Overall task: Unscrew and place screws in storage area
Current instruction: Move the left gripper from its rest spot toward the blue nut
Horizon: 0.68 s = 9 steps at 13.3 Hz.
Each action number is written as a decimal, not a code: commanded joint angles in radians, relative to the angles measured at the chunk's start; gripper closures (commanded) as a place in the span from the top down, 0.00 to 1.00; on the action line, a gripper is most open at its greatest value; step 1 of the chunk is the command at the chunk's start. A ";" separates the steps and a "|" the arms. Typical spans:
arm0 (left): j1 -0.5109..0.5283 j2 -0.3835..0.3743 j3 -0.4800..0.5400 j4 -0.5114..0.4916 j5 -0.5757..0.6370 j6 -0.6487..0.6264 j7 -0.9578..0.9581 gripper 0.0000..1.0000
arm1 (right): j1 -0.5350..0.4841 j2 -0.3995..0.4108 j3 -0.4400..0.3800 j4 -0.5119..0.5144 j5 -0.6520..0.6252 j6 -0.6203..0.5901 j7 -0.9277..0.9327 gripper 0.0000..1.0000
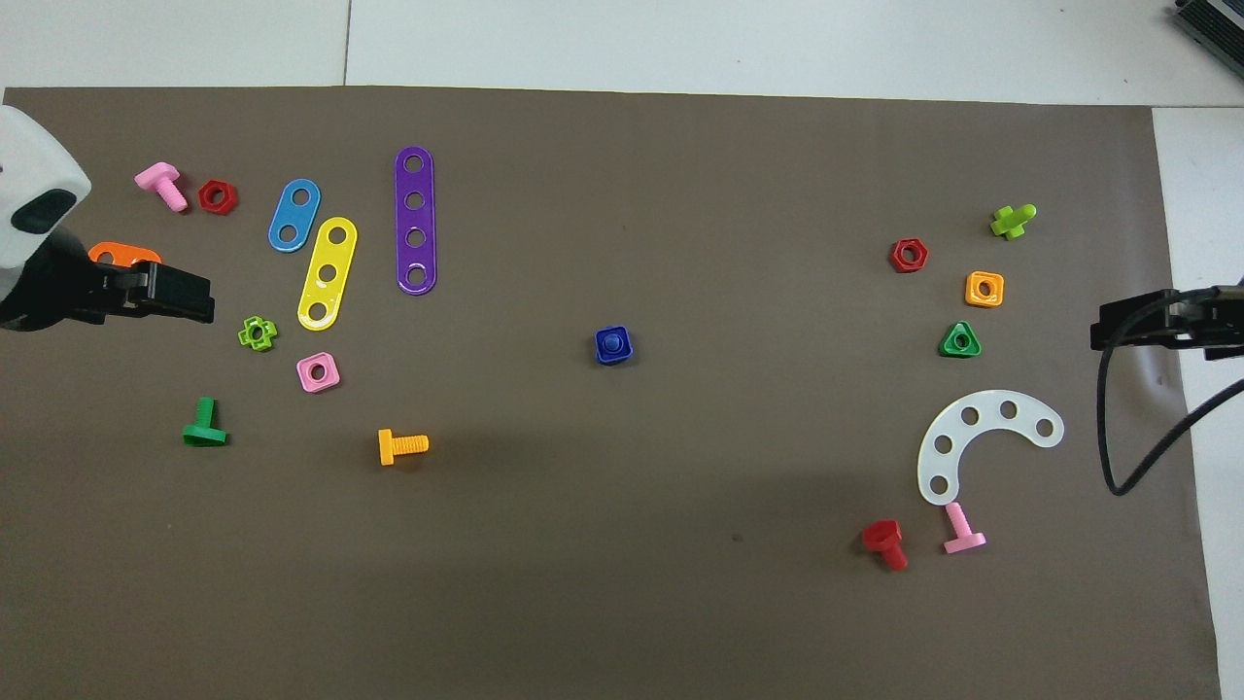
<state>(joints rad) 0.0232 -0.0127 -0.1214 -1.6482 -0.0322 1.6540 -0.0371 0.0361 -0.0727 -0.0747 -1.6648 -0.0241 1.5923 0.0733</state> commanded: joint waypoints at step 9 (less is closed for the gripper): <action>-0.002 -0.072 -0.014 -0.129 -0.011 0.059 0.020 1.00 | 0.001 -0.022 0.001 -0.021 -0.016 -0.021 -0.015 1.00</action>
<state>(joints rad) 0.0225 -0.0249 -0.1317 -1.6865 -0.0322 1.6590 -0.0364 0.0361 -0.0729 -0.0747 -1.6648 -0.0241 1.5764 0.0733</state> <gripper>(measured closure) 0.000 0.000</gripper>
